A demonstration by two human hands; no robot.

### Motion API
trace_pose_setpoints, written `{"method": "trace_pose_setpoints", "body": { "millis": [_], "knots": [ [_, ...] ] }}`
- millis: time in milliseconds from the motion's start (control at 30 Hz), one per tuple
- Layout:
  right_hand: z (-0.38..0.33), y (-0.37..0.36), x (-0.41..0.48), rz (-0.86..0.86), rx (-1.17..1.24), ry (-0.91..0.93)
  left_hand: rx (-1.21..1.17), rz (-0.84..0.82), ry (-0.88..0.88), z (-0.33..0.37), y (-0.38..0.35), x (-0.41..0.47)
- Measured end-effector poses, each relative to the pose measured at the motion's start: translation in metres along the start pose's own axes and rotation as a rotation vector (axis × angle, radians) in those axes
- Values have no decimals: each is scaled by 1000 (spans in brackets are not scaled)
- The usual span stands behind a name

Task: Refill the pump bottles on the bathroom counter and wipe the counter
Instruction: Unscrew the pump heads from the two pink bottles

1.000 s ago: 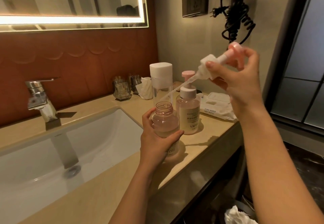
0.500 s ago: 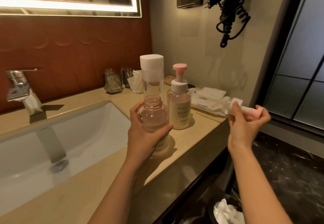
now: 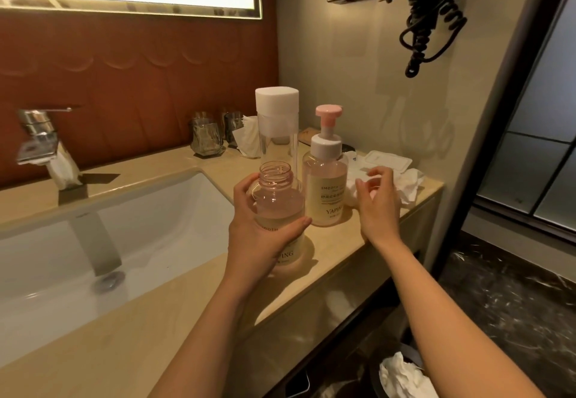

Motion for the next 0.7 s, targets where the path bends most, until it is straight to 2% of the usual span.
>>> {"method": "trace_pose_setpoints", "body": {
  "millis": [200, 300, 467, 700],
  "knots": [
    [5, -3, 6, -100, -199, 78, 13, 8, 16, -3, -3, 1],
    [-1, 1, 9, -93, -257, 79, 38, 16, 27, -4, -3, 3],
    [-41, 10, 12, -82, 3, 139, 126, 39, 60, -2, -7, 12],
    [-72, -8, 26, -412, 71, 107, 265, 119, 71, -17, -15, 35]
  ]
}}
Point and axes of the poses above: each hand's wrist, its own x-axis towards the middle knuckle, its own y-axis out of the back of the hand, z = x × y, the point moved 3 cm from there along x, towards the middle knuckle, and after that the axes turned 5 degrees about x, right-handed, at the moved point
